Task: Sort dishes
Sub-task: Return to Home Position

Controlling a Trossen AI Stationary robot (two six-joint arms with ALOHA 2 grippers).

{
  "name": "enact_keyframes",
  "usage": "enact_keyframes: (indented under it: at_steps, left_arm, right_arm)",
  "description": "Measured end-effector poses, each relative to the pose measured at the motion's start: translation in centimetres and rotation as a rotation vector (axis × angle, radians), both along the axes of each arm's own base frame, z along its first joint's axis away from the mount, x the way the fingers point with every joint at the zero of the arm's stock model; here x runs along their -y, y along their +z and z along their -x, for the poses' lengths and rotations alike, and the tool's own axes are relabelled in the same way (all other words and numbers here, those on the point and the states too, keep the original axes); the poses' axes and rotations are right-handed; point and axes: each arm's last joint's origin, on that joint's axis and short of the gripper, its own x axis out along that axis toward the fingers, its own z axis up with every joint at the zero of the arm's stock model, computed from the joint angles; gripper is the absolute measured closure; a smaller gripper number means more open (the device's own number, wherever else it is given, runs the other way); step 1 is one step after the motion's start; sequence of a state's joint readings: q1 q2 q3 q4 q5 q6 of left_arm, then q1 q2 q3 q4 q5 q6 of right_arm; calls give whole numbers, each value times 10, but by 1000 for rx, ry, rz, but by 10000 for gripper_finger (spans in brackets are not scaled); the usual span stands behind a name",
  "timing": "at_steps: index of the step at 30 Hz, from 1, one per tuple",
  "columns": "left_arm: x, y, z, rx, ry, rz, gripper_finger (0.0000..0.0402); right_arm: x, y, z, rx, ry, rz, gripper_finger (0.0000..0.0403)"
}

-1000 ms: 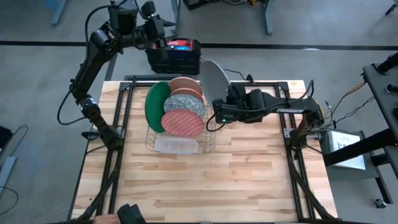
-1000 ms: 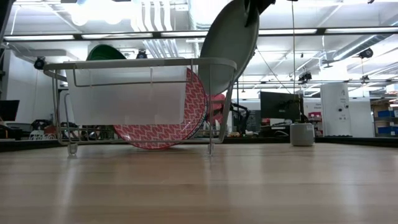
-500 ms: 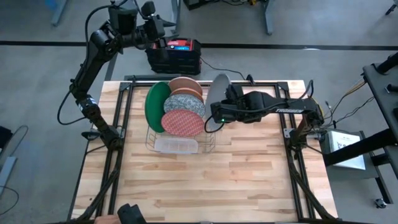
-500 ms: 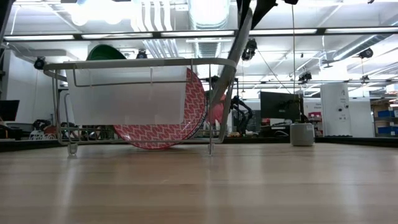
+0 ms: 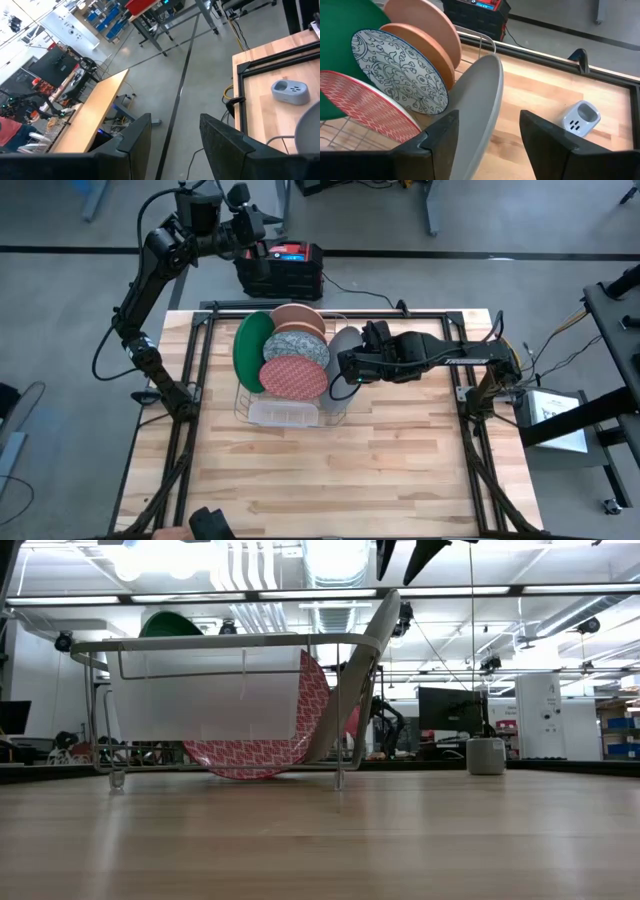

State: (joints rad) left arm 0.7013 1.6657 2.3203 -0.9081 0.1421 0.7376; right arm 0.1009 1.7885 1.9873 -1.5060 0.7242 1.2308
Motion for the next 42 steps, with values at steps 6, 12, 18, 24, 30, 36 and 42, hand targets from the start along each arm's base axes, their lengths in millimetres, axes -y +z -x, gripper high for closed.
enact_keyframes:
  at_steps: [6, 12, 18, 24, 30, 36, 42]
  left_arm:
    - [0, 0, 0, 8, -4, 19, 244]
    - [25, 0, 9, 63, -441, 278, 244]
    - [66, 11, 29, 92, -847, 421, 244]
    - [115, 15, 18, 54, -949, 495, 247]
    - [192, 6, -15, -26, -1037, 428, 247]
    - [269, -28, -44, -64, -893, 164, 247]
    - [297, -70, -51, -82, -877, 130, 247]
  right_arm:
    - [0, 1, 2, -37, 26, 11, 198]
    - [-14, 26, 30, -117, 172, 248, 200]
    - [-60, 45, 70, -112, 385, 559, 220]
    - [-105, 9, 101, -49, 648, 585, 243]
    - [-137, -24, 91, 206, 985, 548, 268]
    - [-135, -36, 58, 718, 1416, 754, 296]
    - [-97, -53, 29, 657, 1381, 920, 329]
